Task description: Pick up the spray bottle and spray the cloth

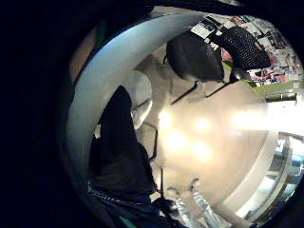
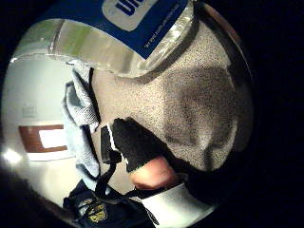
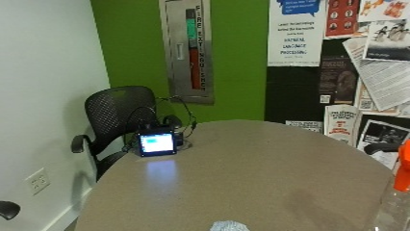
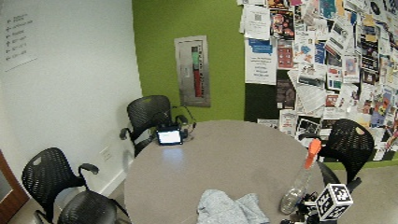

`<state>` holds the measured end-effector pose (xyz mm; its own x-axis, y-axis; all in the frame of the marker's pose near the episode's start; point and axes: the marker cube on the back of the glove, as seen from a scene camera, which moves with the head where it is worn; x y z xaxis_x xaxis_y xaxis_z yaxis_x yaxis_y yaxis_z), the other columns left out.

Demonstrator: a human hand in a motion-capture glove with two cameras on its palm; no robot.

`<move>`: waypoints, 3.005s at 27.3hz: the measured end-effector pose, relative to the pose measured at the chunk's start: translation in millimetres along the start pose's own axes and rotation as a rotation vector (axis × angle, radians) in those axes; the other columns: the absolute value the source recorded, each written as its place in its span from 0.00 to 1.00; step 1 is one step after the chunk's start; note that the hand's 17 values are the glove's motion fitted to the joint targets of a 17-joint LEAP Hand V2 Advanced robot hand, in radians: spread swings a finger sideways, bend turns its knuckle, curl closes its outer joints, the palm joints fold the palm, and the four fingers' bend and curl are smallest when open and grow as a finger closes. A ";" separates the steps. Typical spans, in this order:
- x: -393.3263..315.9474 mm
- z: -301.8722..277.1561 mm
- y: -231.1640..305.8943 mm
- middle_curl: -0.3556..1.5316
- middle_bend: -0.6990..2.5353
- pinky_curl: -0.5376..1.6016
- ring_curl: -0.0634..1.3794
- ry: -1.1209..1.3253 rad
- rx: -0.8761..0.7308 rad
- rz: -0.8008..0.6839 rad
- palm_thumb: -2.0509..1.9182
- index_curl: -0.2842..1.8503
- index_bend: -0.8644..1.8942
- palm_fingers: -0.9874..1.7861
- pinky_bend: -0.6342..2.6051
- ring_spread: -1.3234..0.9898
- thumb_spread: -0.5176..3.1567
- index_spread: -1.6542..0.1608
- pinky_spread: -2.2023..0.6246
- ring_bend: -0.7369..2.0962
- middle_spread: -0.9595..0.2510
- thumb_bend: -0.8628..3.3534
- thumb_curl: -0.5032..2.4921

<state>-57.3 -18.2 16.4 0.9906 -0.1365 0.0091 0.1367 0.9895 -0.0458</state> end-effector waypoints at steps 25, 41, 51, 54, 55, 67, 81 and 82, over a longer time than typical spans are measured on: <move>9.7 -19.0 -19.2 0.35 0.28 0.37 0.18 -0.098 0.063 -0.022 0.58 0.28 0.37 0.46 0.26 0.58 0.43 0.72 0.87 0.34 0.78 0.20 0.26; -21.5 -136.9 -67.4 0.35 0.28 0.40 0.21 -0.457 0.258 -0.128 0.61 0.25 0.36 0.47 0.30 0.61 0.42 0.70 0.89 0.36 0.81 0.20 0.27; -21.6 -136.4 -65.9 0.36 0.28 0.39 0.22 -0.592 0.342 -0.141 0.63 0.27 0.39 0.53 0.27 0.61 0.42 0.71 0.89 0.36 0.79 0.20 0.28; -17.4 -135.9 -69.7 0.36 0.28 0.39 0.22 -0.630 0.374 -0.157 0.64 0.28 0.38 0.56 0.27 0.60 0.42 0.71 0.89 0.36 0.78 0.20 0.28; -17.0 -135.7 -70.7 0.36 0.28 0.39 0.23 -0.647 0.390 -0.162 0.64 0.28 0.38 0.58 0.27 0.60 0.42 0.71 0.88 0.37 0.77 0.21 0.28; -29.9 -129.8 -84.1 0.42 0.36 0.39 0.28 -0.866 0.520 -0.152 0.70 0.28 0.34 0.76 0.25 0.51 0.41 0.75 0.82 0.43 0.68 0.21 0.31; -86.3 -100.9 -99.5 0.45 0.37 0.42 0.33 -0.932 0.519 -0.147 0.76 0.31 0.41 0.81 0.29 0.47 0.31 0.75 0.72 0.45 0.65 0.21 0.36; -88.7 -100.6 -99.9 0.45 0.37 0.42 0.33 -0.933 0.518 -0.142 0.76 0.31 0.41 0.81 0.30 0.47 0.31 0.75 0.72 0.44 0.65 0.21 0.36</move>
<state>-158.6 -109.7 -80.4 0.5429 -0.3795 0.7492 0.0154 0.8964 0.4429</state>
